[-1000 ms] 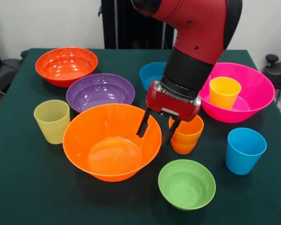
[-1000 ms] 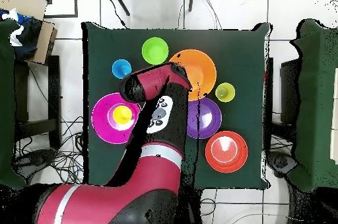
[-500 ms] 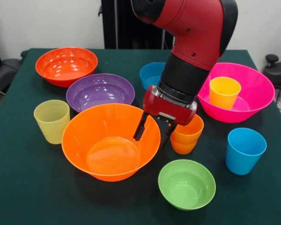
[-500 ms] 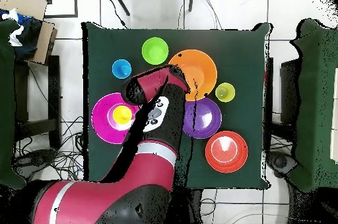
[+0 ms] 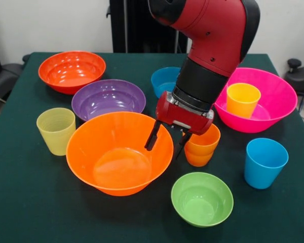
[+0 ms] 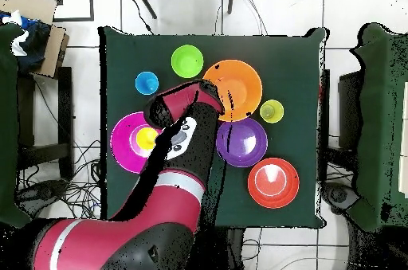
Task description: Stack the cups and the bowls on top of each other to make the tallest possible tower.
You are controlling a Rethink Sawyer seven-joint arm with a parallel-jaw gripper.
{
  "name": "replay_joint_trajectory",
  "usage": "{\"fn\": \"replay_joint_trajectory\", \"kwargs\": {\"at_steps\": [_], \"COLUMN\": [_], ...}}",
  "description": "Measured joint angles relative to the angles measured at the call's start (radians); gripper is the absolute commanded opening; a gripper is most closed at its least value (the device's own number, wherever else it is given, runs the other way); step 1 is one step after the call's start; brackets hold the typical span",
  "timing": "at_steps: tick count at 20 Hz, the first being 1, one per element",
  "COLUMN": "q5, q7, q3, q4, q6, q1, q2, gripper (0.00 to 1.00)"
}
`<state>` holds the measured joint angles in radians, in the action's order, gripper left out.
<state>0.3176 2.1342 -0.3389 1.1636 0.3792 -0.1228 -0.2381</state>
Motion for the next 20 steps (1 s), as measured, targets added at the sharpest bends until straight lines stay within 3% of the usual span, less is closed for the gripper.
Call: {"fn": "replay_joint_trajectory", "kwargs": {"at_steps": [12,20], "q5": [-0.033,-0.052], "q7": [0.0,0.0], "q3": [-0.037,-0.063], "q4": [-0.013,-0.042], "q6": [-0.004,-0.096], "q1": [-0.02,-0.02], "q2": [0.04,0.098], "gripper": [1.0,1.0]}}
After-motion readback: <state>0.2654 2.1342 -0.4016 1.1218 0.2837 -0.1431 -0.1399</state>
